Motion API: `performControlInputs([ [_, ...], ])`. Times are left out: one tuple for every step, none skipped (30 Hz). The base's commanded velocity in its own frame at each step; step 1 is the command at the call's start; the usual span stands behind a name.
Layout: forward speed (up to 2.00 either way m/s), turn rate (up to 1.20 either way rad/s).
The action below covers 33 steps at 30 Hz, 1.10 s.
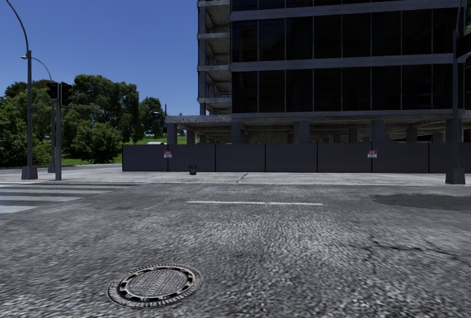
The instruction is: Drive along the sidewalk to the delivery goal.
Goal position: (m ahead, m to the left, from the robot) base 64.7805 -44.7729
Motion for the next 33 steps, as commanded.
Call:
performControlInputs([
  [0.0,0.0],
  [0.0,0.0],
  [0.0,0.0],
  [-0.04,0.0],
  [-0.04,0.0],
  [-0.23,0.0],
  [-0.48,0.0],
  [-0.54,0.0],
  [-0.54,0.0],
  [-0.55,0.0],
  [-0.52,0.0],
  [-0.49,0.0],
  [-0.49,0.0],
  [-0.46,0.0],
  [-0.45,0.0],
  [-0.45,0.0],
  [-0.45,0.0],
  [-0.45,0.0],
  [-0.53,0.0],
  [-0.6,0.0],
  [-0.63,0.0],
  [-0.63,0.0],
  [-0.64,0.0],
  [-0.64,0.0],
  [-0.64,0.0],
  [-0.64,0.0],
  [-0.64,0.0],
  [-0.64,0.0],
  [-0.64,0.0],
  [-0.64,0.0],
  [-0.64,0.0],
  [-0.64,0.0],
  [-0.64,0.0],
])
